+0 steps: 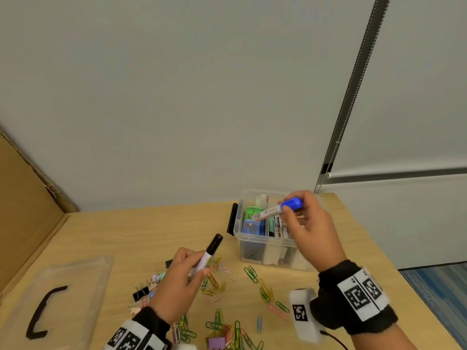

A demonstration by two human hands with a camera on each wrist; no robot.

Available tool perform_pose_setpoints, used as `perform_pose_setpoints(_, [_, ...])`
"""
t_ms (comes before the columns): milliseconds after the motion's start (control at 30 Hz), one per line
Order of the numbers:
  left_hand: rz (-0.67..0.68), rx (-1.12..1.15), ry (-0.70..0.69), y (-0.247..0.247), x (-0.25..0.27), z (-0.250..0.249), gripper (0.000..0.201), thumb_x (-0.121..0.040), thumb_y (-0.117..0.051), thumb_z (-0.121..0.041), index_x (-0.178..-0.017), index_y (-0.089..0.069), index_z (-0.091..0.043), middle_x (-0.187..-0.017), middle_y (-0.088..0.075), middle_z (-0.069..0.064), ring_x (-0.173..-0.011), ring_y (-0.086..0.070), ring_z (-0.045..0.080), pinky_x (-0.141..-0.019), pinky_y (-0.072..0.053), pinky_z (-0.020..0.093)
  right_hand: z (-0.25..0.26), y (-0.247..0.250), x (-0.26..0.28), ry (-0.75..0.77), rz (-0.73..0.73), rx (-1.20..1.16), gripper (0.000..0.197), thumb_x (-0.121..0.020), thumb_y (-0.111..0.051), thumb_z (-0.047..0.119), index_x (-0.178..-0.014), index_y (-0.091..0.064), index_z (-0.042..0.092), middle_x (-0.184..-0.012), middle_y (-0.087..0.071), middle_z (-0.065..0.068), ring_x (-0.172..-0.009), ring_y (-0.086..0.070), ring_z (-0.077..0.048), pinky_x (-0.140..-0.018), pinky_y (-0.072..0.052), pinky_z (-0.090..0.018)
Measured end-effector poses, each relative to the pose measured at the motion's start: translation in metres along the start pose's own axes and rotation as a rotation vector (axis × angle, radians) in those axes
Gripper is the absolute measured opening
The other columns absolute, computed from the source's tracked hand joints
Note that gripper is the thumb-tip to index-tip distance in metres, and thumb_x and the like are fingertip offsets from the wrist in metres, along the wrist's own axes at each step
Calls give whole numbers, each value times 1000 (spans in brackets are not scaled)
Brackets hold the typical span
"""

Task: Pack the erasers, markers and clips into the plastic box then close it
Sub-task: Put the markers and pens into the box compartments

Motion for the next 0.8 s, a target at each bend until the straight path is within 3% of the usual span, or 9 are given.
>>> perform_pose_setpoints(67, [-2, -11, 15, 5, 3, 5, 36, -95, -53, -23, -121, -42, -44, -100, -47, -7, -98, -50, 0, -78, -47, 11, -10, 8, -6, 58, -191, 158, 13, -92, -56, 16, -103, -56, 22, -92, -63, 10, -80, -63, 1, -69, -49, -9])
perform_pose_setpoints(100, [-5, -9, 20, 6, 5, 6, 38, -94, -53, -22, -123, -40, -44, -101, -48, -7, -102, -49, -3, -79, -47, 8, -18, 7, -8, 63, -216, 243, 15, -91, -56, 15, -105, -57, 21, -93, -62, 7, -80, -62, -1, -71, -51, -13])
perform_pose_setpoints(167, [-21, -2, 17, 8, 7, 8, 37, -93, -56, -21, -120, -42, -43, -101, -51, -9, -104, -48, -8, -84, -47, 9, -35, -4, -15, 29, -166, 384, 21, -92, -56, 16, -113, -58, 18, -99, -63, 3, -85, -62, -8, -79, -55, -26])
perform_pose_setpoints(267, [-16, -24, -14, 8, 9, 8, 32, -92, -58, -22, -114, -52, -44, -100, -57, -16, -103, -51, -8, -92, -43, 15, -55, -24, -27, -61, 23, 562, 28, -96, -50, 22, -122, -56, 16, -112, -62, -2, -95, -62, -16, -84, -53, -27])
perform_pose_setpoints(367, [-12, -120, -32, 8, 12, 11, 28, -91, -59, -28, -110, -56, -48, -100, -60, -24, -100, -49, -8, -86, -40, 15, -64, -36, -29, -64, 209, 754, 31, -99, -37, 31, -108, -62, 16, -107, -65, -4, -88, -61, -16, -82, -53, -32])
perform_pose_setpoints(433, [-33, -192, -35, 11, 15, 12, 29, -90, -61, -28, -108, -55, -50, -99, -59, -27, -94, -46, -7, -78, -39, 15, -69, -32, -25, 17, 180, 825, 37, -100, -33, 33, -102, -66, 17, -107, -66, -1, -94, -60, -15, -90, -48, -32])
perform_pose_setpoints(533, [-11, -187, -43, 11, 17, 13, 34, -90, -61, -21, -105, -56, -52, -98, -58, -26, -89, -53, -2, -68, -42, 10, -82, -13, -18, 26, 70, 805, 35, -98, -36, 31, -111, -65, 16, -120, -63, -1, -115, -54, -16, -104, -39, -34])
perform_pose_setpoints(700, [29, -182, -170, -6, 8, -10, 36, -91, -57, -11, -109, -63, -41, -108, -56, -30, -98, -56, -9, -86, -49, 11, -117, 13, -1, -246, 2, 837, 49, -95, -39, 35, -140, -41, 13, -152, -32, -9, -140, -28, -27, -115, -27, -42])
perform_pose_setpoints(800, [31, -228, -278, -19, -9, -43, 29, -91, -49, -20, -113, -63, -34, -118, -53, -28, -103, -56, -6, -93, -45, 11, -125, 12, 6, -319, 9, 680, 59, -96, -33, 38, -150, -20, 16, -157, -18, -10, -143, -23, -26, -114, -30, -42])
Point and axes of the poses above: each hand's wrist, its own x-axis away from the middle knuckle, its own y-axis out of the back of the hand, z = x × y, the point moved 1 cm from there along -x, towards the middle knuckle
